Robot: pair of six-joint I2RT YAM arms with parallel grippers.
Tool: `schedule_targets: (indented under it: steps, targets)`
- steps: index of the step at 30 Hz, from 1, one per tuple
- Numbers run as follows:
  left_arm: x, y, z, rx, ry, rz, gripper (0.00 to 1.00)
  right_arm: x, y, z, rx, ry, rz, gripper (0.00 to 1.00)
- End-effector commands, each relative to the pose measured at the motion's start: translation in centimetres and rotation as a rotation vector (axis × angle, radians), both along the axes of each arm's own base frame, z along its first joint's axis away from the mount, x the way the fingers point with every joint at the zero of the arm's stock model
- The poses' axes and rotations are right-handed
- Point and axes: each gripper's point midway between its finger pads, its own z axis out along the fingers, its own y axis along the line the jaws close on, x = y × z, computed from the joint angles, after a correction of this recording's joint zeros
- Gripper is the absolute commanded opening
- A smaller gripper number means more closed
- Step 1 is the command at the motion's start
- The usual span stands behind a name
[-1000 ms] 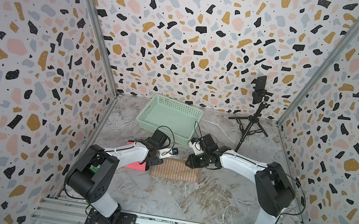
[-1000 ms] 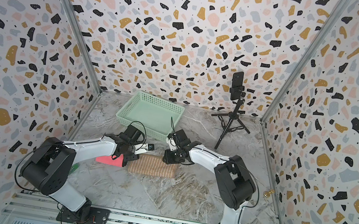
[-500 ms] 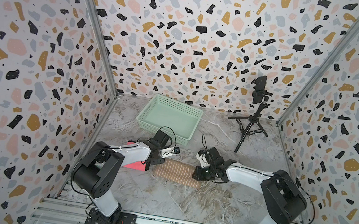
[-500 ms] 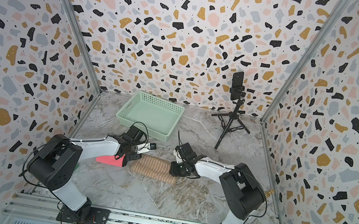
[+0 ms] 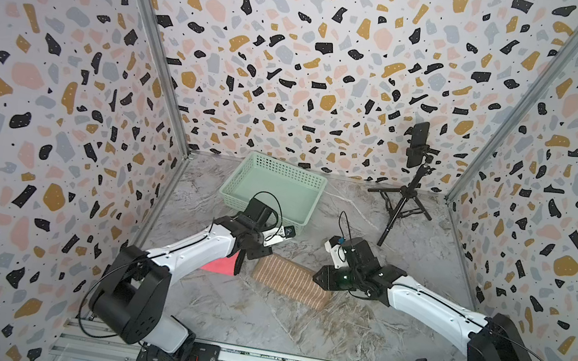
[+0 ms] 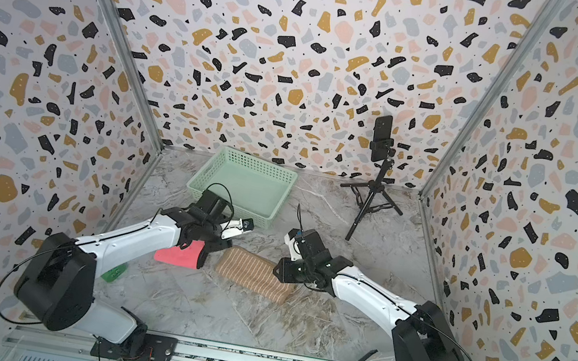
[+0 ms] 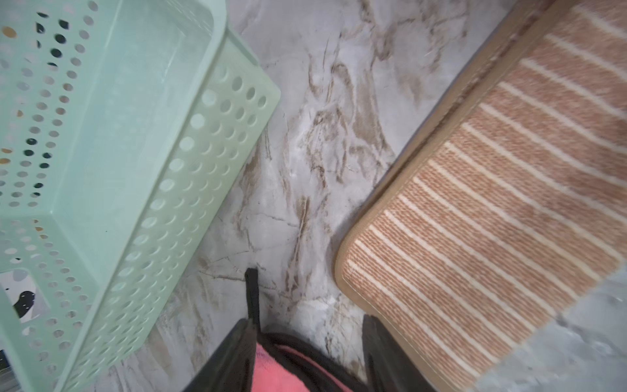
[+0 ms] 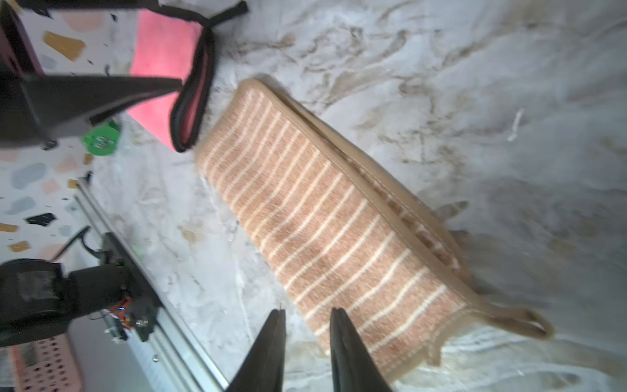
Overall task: Fold the square dishcloth
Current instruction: Adjust the cleaning item at the center of the board.
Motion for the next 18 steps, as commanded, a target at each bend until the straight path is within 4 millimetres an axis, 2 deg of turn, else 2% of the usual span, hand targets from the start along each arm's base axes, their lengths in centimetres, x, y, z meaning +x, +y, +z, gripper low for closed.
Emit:
schedule_targets:
  steps: [1,5,9,12,15,18]
  targets:
    - [-4.3,0.3,-2.0,-0.006,0.166,-0.05,0.51,-2.7,1.8,-1.6,0.064,0.118,0.094,0.2]
    - [-4.8,0.6,-4.8,0.019,0.209,-0.037,0.47,-4.6,1.5,-5.2,0.002,0.198,0.13,0.09]
    - [-3.4,1.8,-7.6,0.11,0.202,0.017,0.41,-5.0,0.0,-8.2,-0.094,0.235,0.103,0.04]
    - [-2.5,3.3,-9.2,0.206,0.159,0.036,0.41,-5.2,-0.7,-9.1,-0.121,0.253,0.085,0.02]
    - [-2.5,4.0,-10.0,0.249,0.134,0.019,0.41,-5.2,-0.5,-7.6,-0.093,0.236,0.093,0.04]
    - [-2.1,3.9,-9.8,0.249,0.121,0.017,0.41,-4.1,0.3,-4.0,-0.04,0.159,0.114,0.11]
